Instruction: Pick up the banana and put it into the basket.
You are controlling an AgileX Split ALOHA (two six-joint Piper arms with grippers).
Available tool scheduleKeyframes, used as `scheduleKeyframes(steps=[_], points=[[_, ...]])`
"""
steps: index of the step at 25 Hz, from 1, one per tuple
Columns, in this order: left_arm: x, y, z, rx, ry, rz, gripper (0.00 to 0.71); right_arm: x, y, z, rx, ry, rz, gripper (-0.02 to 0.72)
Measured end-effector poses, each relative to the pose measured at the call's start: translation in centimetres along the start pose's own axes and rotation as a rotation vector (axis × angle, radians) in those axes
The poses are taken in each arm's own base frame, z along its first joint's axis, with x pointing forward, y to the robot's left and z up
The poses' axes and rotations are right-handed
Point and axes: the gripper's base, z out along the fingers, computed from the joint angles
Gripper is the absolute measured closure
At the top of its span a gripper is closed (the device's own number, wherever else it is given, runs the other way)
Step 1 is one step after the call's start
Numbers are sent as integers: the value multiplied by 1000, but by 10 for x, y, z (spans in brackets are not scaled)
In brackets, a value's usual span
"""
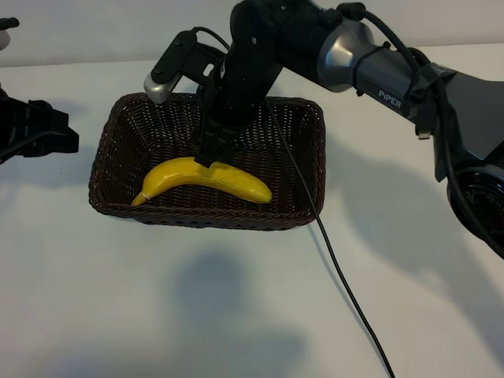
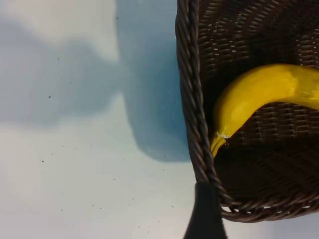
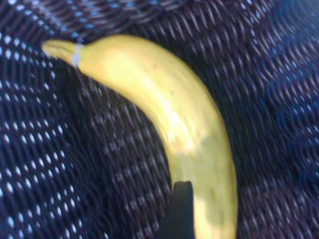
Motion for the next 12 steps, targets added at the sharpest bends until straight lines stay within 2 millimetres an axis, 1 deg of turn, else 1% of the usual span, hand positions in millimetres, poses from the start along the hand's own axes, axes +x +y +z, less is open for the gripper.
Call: scheduleKeyframes(steps=[8,10,12], points=[[0,0,0,-1,-4,2,141,3,-7,-8,46,54,16,37],[0,0,0,-1,-4,2,141,4,-11,-15,58,52,22,42],[0,0,0,-2,-5,2,141,4,-17,-28,72,43,43,46]])
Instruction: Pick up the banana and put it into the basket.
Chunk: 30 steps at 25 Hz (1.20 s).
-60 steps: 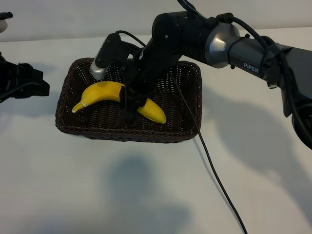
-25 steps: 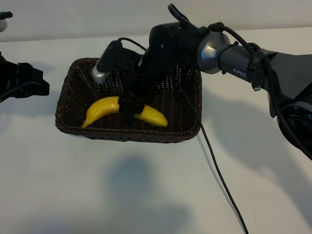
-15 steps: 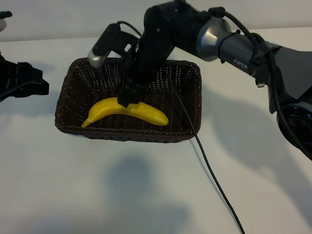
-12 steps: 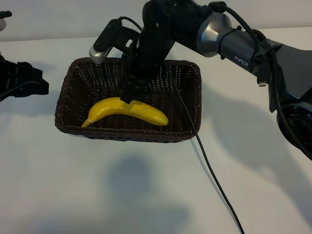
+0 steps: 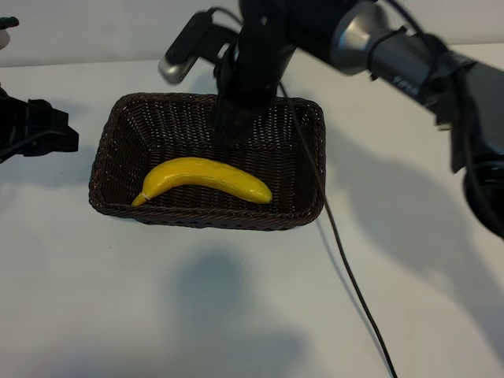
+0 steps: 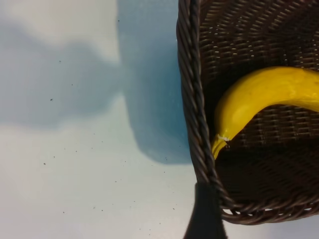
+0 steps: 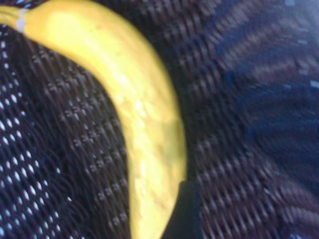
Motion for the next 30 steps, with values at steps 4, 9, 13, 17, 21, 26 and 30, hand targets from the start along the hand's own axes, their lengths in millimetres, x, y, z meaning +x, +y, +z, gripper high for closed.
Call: scheduleKeyframes(steps=[4,9,13,17,21,26,30], points=[[0,0,0,0,0,0,141,7,-16,-20,22,11,54,50],[0,0,0,0,0,0,141,18,-28,-37,46,71,78,62],[0,0,0,0,0,0,141,21,-29,-52,75,105,83,68],[0,0,0,0,0,0,141,24,-31,-55,101,135,87,77],[0,0,0,0,0,0,141,25,-33,-58,125,143,86,87],[0,0,0,0,0,-2,141,26,-37,-70,156,132,96,97],[0,0,0,0,0,-2,141,30,-45,-80,176,119,142,98]])
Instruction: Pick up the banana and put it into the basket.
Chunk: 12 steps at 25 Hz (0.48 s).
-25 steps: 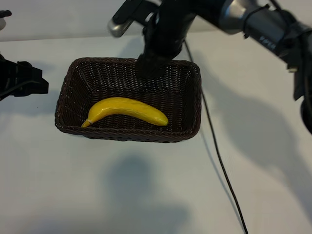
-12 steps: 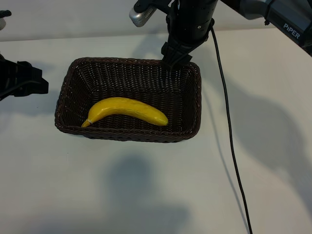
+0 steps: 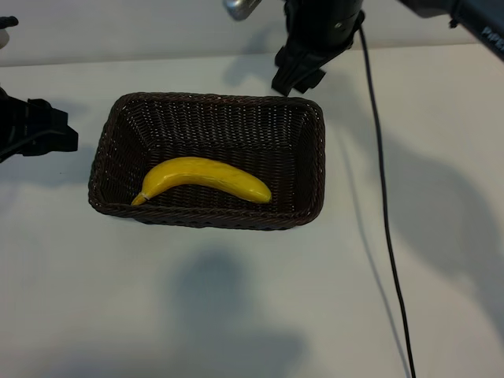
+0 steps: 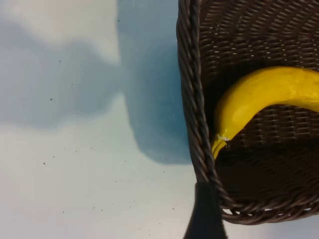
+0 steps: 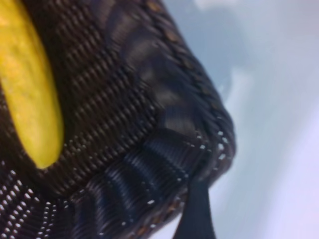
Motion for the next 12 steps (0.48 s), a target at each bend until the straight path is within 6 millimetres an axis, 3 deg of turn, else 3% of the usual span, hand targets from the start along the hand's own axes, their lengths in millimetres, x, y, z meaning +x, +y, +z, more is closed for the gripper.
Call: scheduleKeyframes(steps=[5,12], points=[[0,0,0,-1,-2,0,141,7,-18,-8,22,-7,69,98],[-1,0,0,-2,-7,2,141,10,-23,-9,28,-8,100,99]])
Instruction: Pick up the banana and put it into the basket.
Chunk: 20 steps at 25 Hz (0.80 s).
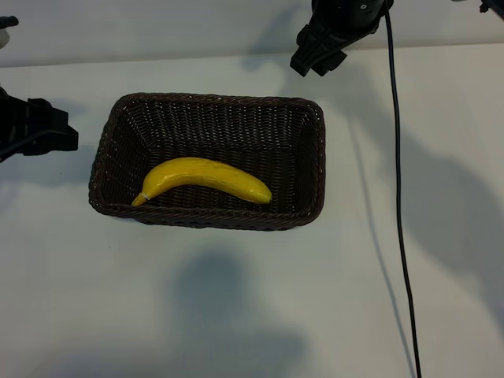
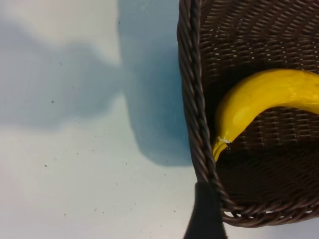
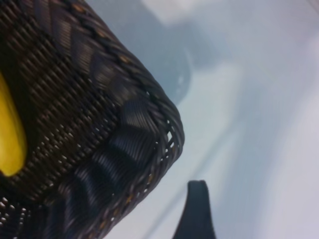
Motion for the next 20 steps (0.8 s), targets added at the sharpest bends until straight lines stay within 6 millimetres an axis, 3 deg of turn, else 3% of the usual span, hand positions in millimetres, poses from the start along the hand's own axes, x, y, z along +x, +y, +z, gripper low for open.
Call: scheduleKeyframes(steps=[7,13,20], points=[[0,0,0,-1,-2,0,141,8,2,-2,-5,19,33,130],[0,0,0,-1,-2,1,141,31,2,-16,-22,54,64,149],[0,0,0,0,-3,11,141,56,20,-29,-157,65,44,151]])
